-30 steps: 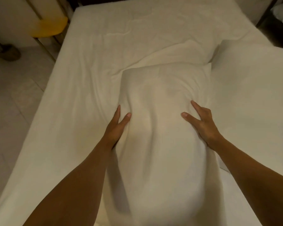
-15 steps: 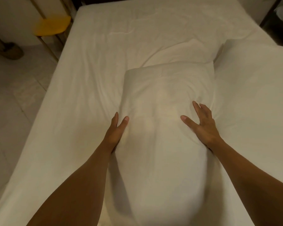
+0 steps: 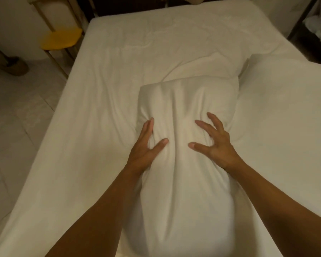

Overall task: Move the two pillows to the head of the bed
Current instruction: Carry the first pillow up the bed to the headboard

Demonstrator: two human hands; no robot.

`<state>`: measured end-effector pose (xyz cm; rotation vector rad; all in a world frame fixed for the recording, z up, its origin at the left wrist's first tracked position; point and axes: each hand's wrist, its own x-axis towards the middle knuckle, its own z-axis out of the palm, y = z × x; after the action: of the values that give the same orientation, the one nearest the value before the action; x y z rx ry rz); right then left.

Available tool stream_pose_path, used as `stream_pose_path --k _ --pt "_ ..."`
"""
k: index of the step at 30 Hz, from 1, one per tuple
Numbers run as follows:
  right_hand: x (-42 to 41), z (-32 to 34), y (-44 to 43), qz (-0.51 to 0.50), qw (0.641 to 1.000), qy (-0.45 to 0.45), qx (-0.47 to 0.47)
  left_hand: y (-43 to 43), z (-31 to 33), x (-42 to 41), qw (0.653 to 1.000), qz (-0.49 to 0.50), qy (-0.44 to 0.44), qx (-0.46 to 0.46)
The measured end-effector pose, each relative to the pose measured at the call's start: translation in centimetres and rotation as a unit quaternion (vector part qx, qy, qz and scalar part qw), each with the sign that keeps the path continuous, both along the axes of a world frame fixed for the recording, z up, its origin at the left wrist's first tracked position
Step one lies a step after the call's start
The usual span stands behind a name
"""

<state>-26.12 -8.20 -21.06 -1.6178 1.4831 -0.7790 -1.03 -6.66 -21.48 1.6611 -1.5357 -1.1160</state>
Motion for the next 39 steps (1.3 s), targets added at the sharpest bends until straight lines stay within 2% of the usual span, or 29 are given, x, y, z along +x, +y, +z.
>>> stream_pose_path --k 4,8,17,22,31,39 --pt "-0.4 2.2 1.1 0.018 1.000 0.012 -0.021 0.8 1.9 -0.7 0.995 -0.037 -0.078 -0.050" --pt "-1.0 5.9 2.3 0.015 0.999 0.015 -0.048 2.3 5.7 -0.8 0.989 -0.030 -0.095 -0.108" --pt "-3.3 19.2 6.2 -0.006 0.993 0.022 -0.119 3.9 20.5 -3.0 0.968 -0.105 -0.165 -0.158" --pt "-6.9 27.1 9.0 -0.054 0.986 0.038 -0.150 4.5 28.5 -6.5 0.956 -0.135 -0.165 -0.200" --pt "-18.6 36.1 15.3 -0.111 0.973 0.059 -0.193 8.2 37.7 -18.3 0.939 -0.180 -0.158 -0.247" --pt "-36.0 39.4 24.1 -0.146 0.962 0.084 -0.214 15.5 41.3 -36.3 0.928 -0.207 -0.151 -0.270"
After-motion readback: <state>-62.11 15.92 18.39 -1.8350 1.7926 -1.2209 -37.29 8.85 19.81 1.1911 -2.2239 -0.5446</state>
